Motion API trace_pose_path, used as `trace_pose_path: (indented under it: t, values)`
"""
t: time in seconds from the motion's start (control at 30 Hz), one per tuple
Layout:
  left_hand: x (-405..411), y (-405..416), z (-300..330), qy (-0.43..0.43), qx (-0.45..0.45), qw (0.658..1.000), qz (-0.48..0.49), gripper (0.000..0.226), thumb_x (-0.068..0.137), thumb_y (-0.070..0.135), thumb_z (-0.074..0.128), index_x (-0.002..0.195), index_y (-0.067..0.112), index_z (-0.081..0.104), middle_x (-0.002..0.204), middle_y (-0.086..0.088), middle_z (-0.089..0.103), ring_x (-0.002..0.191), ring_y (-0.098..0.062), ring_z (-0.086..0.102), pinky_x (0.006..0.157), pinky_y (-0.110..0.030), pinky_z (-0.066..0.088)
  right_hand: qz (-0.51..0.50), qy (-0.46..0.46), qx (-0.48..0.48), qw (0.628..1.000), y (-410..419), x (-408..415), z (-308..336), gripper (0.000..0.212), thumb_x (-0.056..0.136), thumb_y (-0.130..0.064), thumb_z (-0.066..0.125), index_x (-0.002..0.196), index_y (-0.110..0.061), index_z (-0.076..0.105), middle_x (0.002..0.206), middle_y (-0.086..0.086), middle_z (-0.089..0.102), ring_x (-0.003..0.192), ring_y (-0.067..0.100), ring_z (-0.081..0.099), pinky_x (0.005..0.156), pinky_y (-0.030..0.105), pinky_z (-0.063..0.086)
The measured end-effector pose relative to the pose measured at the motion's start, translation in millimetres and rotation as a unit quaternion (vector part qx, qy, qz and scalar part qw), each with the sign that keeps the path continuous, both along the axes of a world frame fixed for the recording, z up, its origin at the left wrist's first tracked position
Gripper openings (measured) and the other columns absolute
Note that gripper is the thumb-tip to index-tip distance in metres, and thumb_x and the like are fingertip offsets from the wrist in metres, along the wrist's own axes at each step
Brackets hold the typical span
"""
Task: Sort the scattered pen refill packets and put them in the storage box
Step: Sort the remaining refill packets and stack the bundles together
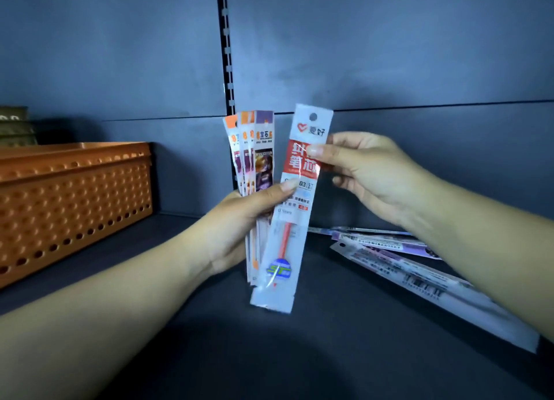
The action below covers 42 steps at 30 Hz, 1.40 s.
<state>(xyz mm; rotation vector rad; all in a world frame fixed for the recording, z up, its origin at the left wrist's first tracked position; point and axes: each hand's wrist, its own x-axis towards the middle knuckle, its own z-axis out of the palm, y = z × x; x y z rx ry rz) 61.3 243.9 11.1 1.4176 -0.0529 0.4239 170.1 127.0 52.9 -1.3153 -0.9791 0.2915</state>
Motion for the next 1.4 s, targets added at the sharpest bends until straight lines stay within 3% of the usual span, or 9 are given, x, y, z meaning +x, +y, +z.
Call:
trace_pose_path:
  t: [0.27, 0.37, 0.57, 0.7, 0.77, 0.83, 0.97, 1.1, 1.4]
  values:
    - [-3.4, -7.5, 1.8, 0.042, 0.019, 0.997, -0.057, 0.014, 0.068, 0.013, 0.07, 0.081, 0.012, 0.075, 0.081, -0.013, 0.075, 0.073, -0.024, 0.072, 0.071, -0.041, 0.059, 0.022, -0.018, 0.027, 0.999, 0.8, -2.4, -7.6, 0.011, 0.077, -0.011, 0.066, 0.067, -0.016, 0.067, 0.065, -0.005, 0.069, 0.069, 0.015, 0.059, 0.082, 0.042, 0.045]
    - [-3.2, -15.6, 2.4, 0.01, 0.035, 0.999, -0.037, 0.022, 0.06, 0.007, 0.062, 0.075, 0.013, 0.076, 0.075, -0.012, 0.074, 0.071, -0.022, 0.072, 0.067, -0.04, 0.06, 0.042, -0.034, 0.04, 0.998, -0.4, -4.6, -6.0, 0.015, 0.077, -0.011, 0.066, 0.064, -0.018, 0.066, 0.061, -0.006, 0.068, 0.056, 0.008, 0.058, 0.062, 0.028, 0.038]
    - [-2.0, -14.2, 2.1, -0.031, 0.028, 0.997, 0.061, 0.019, 0.061, 0.008, 0.056, 0.065, 0.016, 0.073, 0.051, 0.002, 0.056, 0.05, -0.012, 0.059, 0.053, -0.022, 0.052, 0.033, -0.076, -0.038, 0.996, -11.5, 5.2, 1.5, 0.012, 0.079, -0.015, 0.065, 0.069, -0.022, 0.063, 0.061, -0.01, 0.067, 0.058, 0.002, 0.055, 0.06, 0.019, 0.04]
    - [-2.9, -9.9, 0.6, -0.077, 0.063, 0.991, 0.088, 0.019, 0.063, 0.002, 0.062, 0.072, 0.015, 0.05, 0.052, 0.006, 0.058, 0.05, -0.013, 0.065, 0.06, -0.025, 0.056, -0.005, -0.305, -0.352, 0.885, -29.5, 25.8, 3.7, 0.02, 0.077, -0.028, 0.068, 0.089, -0.012, 0.068, 0.091, 0.011, 0.069, 0.081, 0.01, 0.06, 0.075, 0.025, 0.041]
    - [-1.7, -9.9, -2.6, -0.1, 0.07, 0.987, 0.109, 0.029, 0.066, 0.002, 0.066, 0.073, 0.016, 0.042, 0.05, 0.006, 0.055, 0.046, -0.013, 0.063, 0.057, -0.025, 0.056, -0.015, -0.299, -0.494, 0.816, -34.0, 34.0, -3.5, 0.038, 0.077, -0.038, 0.066, 0.102, -0.01, 0.065, 0.112, 0.016, 0.064, 0.096, 0.019, 0.057, 0.089, 0.031, 0.043]
    - [-0.4, -9.4, -5.5, -0.114, 0.09, 0.98, 0.138, 0.023, 0.068, 0.008, 0.063, 0.077, 0.017, 0.043, 0.048, 0.005, 0.053, 0.042, -0.012, 0.057, 0.051, -0.023, 0.051, -0.036, -0.306, -0.554, 0.773, -35.7, 38.6, -8.3, 0.052, 0.076, -0.042, 0.066, 0.116, -0.009, 0.059, 0.125, 0.012, 0.06, 0.108, 0.019, 0.056, 0.103, 0.038, 0.04]
    - [-0.6, -10.9, -9.1, -0.079, 0.141, 0.979, 0.123, 0.016, 0.069, 0.015, 0.061, 0.082, 0.019, 0.051, 0.045, 0.005, 0.05, 0.041, -0.011, 0.046, 0.049, -0.022, 0.042, -0.069, -0.326, -0.609, 0.719, -40.4, 48.5, -9.0, 0.059, 0.074, -0.047, 0.067, 0.118, -0.009, 0.058, 0.121, 0.003, 0.062, 0.11, 0.02, 0.056, 0.101, 0.032, 0.041]
    - [0.7, -10.2, -8.7, -0.065, 0.11, 0.988, 0.092, 0.014, 0.068, 0.011, 0.059, 0.08, 0.016, 0.054, 0.044, 0.005, 0.045, 0.039, -0.01, 0.04, 0.045, -0.021, 0.04, -0.07, -0.302, -0.655, 0.689, -46.0, 55.8, -11.4, 0.065, 0.069, -0.057, 0.064, 0.117, -0.013, 0.058, 0.121, 0.004, 0.06, 0.112, 0.022, 0.055, 0.102, 0.036, 0.042]
    - [0.5, -4.4, -8.2, -0.061, 0.123, 0.986, 0.092, 0.009, 0.069, 0.01, 0.057, 0.077, 0.013, 0.054, 0.042, 0.005, 0.041, 0.037, -0.009, 0.038, 0.043, -0.019, 0.037, -0.037, -0.251, -0.685, 0.683, -40.9, 50.3, -19.4, 0.051, 0.071, -0.054, 0.064, 0.097, -0.01, 0.057, 0.082, -0.001, 0.052, 0.074, 0.013, 0.049, 0.077, 0.029, 0.048]
